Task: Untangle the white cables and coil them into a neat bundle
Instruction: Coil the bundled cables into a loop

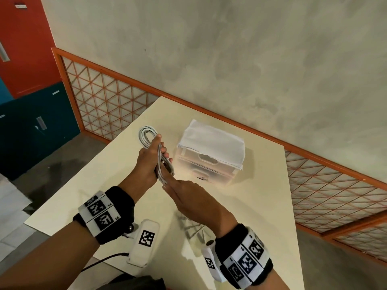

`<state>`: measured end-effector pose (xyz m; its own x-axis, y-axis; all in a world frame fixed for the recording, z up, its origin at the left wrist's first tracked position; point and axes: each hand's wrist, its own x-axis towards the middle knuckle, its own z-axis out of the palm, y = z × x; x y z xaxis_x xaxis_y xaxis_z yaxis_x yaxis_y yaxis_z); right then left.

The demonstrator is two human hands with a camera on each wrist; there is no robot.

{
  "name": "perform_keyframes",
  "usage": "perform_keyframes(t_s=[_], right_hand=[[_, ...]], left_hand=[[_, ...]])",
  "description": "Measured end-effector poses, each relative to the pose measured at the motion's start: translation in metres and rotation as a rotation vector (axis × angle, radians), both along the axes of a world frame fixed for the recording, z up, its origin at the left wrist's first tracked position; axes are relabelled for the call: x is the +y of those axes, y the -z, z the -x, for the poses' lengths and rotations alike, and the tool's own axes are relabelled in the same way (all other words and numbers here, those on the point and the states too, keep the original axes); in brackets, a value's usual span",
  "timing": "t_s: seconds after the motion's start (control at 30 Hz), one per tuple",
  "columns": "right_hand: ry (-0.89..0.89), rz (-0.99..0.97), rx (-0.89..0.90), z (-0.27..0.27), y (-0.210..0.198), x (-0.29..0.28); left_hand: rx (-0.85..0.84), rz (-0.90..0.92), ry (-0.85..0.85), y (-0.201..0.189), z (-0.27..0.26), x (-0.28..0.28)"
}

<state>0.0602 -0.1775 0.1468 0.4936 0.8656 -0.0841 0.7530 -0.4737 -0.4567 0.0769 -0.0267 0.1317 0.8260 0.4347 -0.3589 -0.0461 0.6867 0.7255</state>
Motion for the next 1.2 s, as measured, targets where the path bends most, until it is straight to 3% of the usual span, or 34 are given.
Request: perform_keyframes(t_s=[0.1,0.2,0.3,0.4,0.5,0.7,0.8,0.93,1.2], right_hand=[[-0.032,0.078,0.049,0.000,-0.001,-0.002],[-0.064,0.021,0.167,-0.007,0.006,-0.011],[-0.019,-0.206,0.332,-0.016,0.021,-0.029],[0.144,-0.443,0.560,-0.025,0.020,-0.043],[0.241,-0.531,0.603,-0.035,0.007,-0.048],[0.250,-0.506,0.416,-0.043,-0.035,-0.046],[0.225,-0.396,0.233,-0.042,-0.057,-0.043],[0.210,-0.264,-0.054,-0.039,-0.078,-0.038],[0.259,-0.127,-0.377,-0.032,-0.089,-0.036]], left_hand=[[-0.049,0.081,-0.062,-0.002,-0.001,-0.004],[-0.078,0.151,-0.100,-0.004,-0.001,0.000],[-0.120,0.204,-0.117,-0.007,-0.002,0.012],[-0.139,0.155,-0.058,-0.010,0.000,0.012],[-0.148,0.050,0.042,-0.013,0.003,0.006],[-0.170,-0.304,0.353,-0.032,0.011,-0.012],[-0.166,-0.447,0.500,-0.039,0.018,-0.024],[-0.138,-0.656,0.549,-0.040,0.025,-0.036],[-0.131,-0.572,0.725,-0.044,0.032,-0.045]])
